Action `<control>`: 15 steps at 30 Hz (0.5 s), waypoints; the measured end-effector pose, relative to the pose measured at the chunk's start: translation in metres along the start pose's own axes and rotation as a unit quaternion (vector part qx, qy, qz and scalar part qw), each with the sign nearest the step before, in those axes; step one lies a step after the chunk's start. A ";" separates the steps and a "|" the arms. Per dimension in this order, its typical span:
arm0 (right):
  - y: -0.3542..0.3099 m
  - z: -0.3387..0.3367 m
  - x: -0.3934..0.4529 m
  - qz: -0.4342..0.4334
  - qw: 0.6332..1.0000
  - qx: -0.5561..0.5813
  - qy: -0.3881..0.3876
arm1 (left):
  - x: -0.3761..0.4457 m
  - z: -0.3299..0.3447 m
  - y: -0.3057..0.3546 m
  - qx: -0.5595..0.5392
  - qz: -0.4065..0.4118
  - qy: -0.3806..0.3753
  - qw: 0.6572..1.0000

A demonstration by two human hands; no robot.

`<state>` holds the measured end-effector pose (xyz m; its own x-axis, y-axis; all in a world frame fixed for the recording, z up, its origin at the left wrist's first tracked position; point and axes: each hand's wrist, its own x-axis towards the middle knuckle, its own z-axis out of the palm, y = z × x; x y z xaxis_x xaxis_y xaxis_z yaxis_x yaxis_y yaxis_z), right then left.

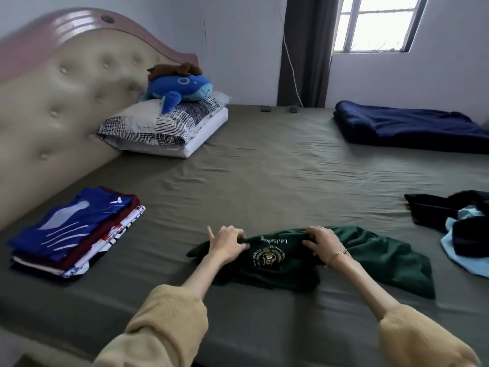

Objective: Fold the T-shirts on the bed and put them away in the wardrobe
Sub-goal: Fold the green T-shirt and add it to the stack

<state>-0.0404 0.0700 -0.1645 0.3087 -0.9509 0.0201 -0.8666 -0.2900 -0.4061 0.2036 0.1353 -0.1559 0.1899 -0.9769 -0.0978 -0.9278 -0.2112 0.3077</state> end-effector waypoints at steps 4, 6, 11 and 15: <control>0.000 -0.004 0.002 -0.048 0.981 0.150 0.112 | 0.008 -0.008 0.003 -0.002 -0.040 0.150 0.988; 0.003 -0.007 0.000 -0.050 0.984 0.149 0.081 | 0.009 -0.009 0.003 -0.006 -0.053 0.196 0.979; 0.036 -0.014 -0.017 0.055 0.994 -0.061 -0.069 | 0.001 0.006 0.024 -0.146 0.069 0.113 0.980; 0.050 -0.010 -0.029 0.088 0.979 -0.176 -0.044 | -0.011 0.025 0.068 -0.154 0.119 -0.074 0.978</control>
<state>-0.0963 0.0818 -0.1760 0.1624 -0.9809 -0.1066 -0.9860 -0.1573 -0.0554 0.1301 0.1326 -0.1575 -0.0892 -0.9891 -0.1168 -0.7953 0.0001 0.6062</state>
